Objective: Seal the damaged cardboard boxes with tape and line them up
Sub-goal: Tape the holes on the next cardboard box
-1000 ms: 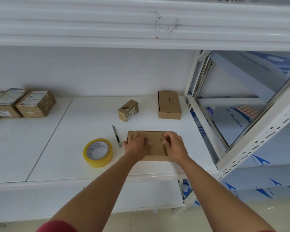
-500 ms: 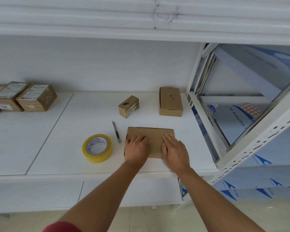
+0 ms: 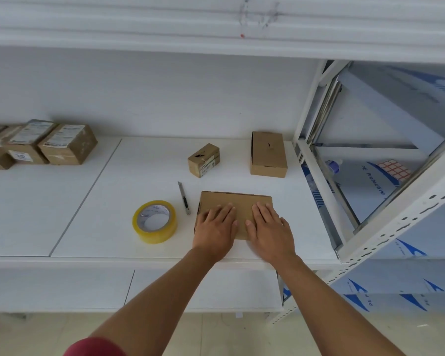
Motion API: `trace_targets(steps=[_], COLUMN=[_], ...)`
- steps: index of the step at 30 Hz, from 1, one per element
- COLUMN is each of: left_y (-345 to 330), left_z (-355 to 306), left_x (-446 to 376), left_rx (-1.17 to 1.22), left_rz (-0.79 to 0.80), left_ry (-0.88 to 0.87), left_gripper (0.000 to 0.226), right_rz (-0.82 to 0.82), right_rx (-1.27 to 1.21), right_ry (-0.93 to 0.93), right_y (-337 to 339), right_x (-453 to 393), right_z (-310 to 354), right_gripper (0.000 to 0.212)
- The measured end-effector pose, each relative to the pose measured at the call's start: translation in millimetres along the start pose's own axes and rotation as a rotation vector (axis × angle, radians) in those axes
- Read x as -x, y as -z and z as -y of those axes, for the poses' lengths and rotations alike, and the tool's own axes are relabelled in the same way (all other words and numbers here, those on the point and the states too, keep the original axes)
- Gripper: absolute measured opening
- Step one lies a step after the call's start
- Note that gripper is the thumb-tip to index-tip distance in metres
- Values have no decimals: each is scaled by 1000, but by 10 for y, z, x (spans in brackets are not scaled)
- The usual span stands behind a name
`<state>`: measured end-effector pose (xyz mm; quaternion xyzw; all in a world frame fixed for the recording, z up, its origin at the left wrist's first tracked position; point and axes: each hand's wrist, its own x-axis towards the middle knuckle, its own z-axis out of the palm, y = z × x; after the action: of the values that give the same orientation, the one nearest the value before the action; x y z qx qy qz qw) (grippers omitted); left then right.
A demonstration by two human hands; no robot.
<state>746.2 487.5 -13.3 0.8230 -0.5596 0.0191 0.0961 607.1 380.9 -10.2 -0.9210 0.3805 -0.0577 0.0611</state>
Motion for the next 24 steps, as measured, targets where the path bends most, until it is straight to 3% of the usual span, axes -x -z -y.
trace_targets(steps=[5,9,12,15,18,21,24], left_y=[93,340,498,565,545,489,461], left_z=[94,458,937,1484,1907,2121,2289], left_x=[29,173,321,432,542,626,617], left_rx=[141,286,418,674,883,1039,877], left_rz=[-50,-459,-621,-502,-223,-25,-5], left_ry=[-29,105,376,654,764,697,543], left_gripper=[54,41,33,38,43,47,55], right_rz=[60,-72,-144,-27,98,142,150], right_rx=[28,20,-96,-112,-29,31,33], right_ry=[-17,-19,250,509,564,535,499], right_y=[117,259,259,135,-40,-184,-213], right_x=[6,-69,-141,-181,-240,-288,-289], right_z=[81,448,1020,1578,1875,1978,1992], right_gripper=[60,62,53,45,49,42,35])
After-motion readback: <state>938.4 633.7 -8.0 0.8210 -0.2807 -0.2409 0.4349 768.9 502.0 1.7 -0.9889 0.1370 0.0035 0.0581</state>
